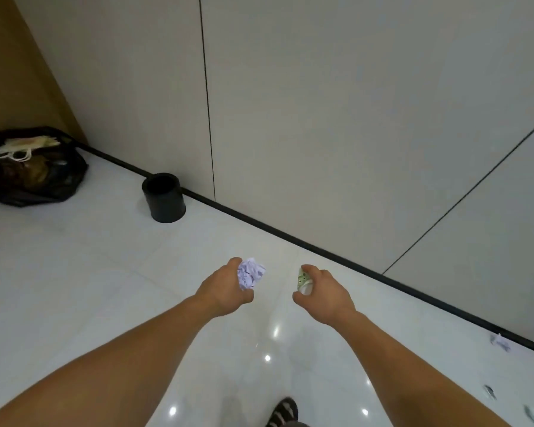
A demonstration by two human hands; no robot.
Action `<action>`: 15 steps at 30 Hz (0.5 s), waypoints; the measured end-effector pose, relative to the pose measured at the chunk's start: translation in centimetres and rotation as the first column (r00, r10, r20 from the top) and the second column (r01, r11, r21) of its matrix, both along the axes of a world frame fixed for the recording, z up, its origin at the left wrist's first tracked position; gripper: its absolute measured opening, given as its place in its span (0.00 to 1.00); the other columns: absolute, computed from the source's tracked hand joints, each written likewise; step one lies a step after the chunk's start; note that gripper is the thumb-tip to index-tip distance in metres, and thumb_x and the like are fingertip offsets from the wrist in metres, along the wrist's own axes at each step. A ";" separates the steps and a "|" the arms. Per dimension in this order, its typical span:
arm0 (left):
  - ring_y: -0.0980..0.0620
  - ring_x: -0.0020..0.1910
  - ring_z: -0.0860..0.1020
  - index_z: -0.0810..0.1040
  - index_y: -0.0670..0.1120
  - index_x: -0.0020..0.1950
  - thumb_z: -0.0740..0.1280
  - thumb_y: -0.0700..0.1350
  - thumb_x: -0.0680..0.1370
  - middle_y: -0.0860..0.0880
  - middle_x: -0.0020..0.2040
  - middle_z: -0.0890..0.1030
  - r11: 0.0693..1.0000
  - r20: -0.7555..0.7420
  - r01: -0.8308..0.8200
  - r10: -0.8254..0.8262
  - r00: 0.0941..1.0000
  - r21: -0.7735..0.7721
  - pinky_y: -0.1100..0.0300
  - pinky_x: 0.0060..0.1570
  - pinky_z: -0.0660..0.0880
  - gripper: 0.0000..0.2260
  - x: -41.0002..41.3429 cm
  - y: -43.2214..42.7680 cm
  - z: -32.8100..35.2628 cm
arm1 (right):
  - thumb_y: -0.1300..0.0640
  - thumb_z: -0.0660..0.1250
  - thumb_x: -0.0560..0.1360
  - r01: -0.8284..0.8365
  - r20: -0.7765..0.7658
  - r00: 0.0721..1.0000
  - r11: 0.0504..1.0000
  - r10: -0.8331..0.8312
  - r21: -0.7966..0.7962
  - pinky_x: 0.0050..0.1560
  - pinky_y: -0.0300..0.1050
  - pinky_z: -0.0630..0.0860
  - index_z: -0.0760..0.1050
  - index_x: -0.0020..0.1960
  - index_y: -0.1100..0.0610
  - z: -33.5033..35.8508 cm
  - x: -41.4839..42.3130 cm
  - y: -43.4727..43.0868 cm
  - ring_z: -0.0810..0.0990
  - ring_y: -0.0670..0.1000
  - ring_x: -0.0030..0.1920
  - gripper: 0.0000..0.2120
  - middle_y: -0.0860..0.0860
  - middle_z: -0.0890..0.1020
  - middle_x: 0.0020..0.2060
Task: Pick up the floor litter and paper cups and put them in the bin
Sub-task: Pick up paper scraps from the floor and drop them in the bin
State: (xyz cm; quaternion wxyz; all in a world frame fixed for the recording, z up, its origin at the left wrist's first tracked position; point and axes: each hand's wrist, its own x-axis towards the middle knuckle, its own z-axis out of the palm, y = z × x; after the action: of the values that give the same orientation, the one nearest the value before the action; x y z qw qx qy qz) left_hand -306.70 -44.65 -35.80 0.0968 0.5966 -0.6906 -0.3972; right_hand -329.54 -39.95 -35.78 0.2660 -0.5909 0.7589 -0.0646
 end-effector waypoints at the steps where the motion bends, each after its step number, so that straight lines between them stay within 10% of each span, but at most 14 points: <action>1: 0.52 0.45 0.78 0.67 0.50 0.62 0.71 0.49 0.71 0.53 0.49 0.78 1.000 -0.006 -0.028 0.028 1.000 0.010 0.58 0.43 0.75 0.22 1.3 -1.0 -0.3 | 0.42 0.65 0.73 -0.023 -0.001 1.000 1.000 0.023 0.010 0.51 0.44 0.73 0.59 0.74 0.44 -0.2 1.1 -1.7 0.77 0.54 0.56 0.32 0.50 0.70 0.64; 15: 0.49 0.48 0.78 0.68 0.52 0.62 0.72 0.49 0.70 0.50 0.53 0.79 0.931 0.071 -0.362 0.359 0.931 0.039 0.57 0.49 0.76 0.23 17.0 -23.3 0.7 | 0.42 0.66 0.72 -0.373 0.026 0.928 0.928 0.372 0.010 0.56 0.47 0.75 0.59 0.74 0.45 -1.2 16.9 -33.1 0.76 0.55 0.58 0.33 0.51 0.70 0.63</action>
State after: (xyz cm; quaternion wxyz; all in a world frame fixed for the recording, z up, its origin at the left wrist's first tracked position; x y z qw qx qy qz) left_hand -289.68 -67.97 -35.08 0.1308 0.7277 -0.5615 -0.3715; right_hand -312.64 -73.06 -36.97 0.2867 -0.7215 0.6302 -0.0144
